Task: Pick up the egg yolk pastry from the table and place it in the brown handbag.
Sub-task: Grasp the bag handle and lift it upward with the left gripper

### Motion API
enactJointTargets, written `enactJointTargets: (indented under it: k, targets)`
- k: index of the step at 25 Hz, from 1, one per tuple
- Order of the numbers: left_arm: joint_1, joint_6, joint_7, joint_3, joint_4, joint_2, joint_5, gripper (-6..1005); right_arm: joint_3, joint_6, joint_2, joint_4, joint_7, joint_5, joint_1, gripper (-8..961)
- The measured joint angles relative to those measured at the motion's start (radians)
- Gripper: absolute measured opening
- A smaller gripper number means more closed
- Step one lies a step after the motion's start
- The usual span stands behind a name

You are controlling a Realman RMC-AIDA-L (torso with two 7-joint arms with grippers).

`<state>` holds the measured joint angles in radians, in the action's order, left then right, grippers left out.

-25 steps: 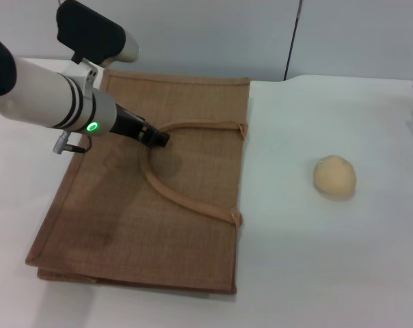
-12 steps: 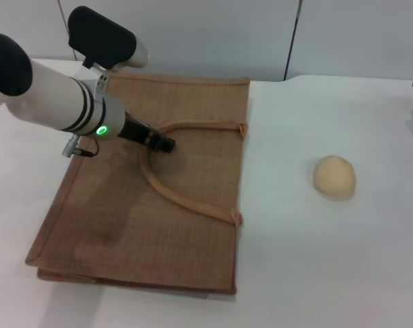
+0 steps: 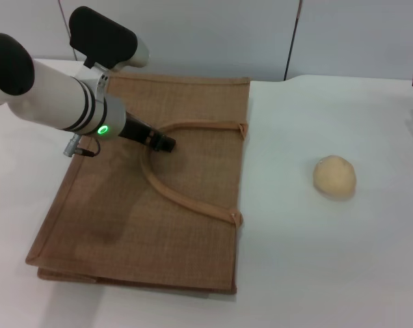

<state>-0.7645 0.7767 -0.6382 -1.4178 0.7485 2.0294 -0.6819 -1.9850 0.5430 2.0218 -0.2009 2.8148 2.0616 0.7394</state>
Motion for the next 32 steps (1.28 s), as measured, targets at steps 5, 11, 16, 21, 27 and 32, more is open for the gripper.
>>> enactJointTargets:
  k: [5,11,16,21,27,32]
  targets:
    - [-0.001,-0.001,0.000,0.000,0.000,0.000,-0.001,561,0.000,0.000,0.000,0.000,0.000,0.000,0.000,881]
    - [-0.001,-0.002,0.000,0.000,0.000,0.000,-0.002,512,0.000,0.000,0.000,0.000,0.000,0.000,0.000,881]
    - [-0.001,-0.002,0.002,0.000,0.000,0.000,-0.002,354,0.000,0.000,0.000,0.000,0.000,0.000,0.000,882]
    - [-0.003,-0.002,0.003,0.000,0.000,0.000,0.002,228,0.000,0.000,0.000,0.000,0.000,0.000,0.000,882]
    - [-0.003,-0.004,0.000,0.000,0.000,0.000,0.008,113,0.000,0.000,0.000,0.000,0.000,0.000,0.000,882]
    - [-0.009,0.003,-0.011,0.000,0.023,-0.004,0.010,114,0.000,0.000,0.000,0.000,0.000,0.000,-0.001,882]
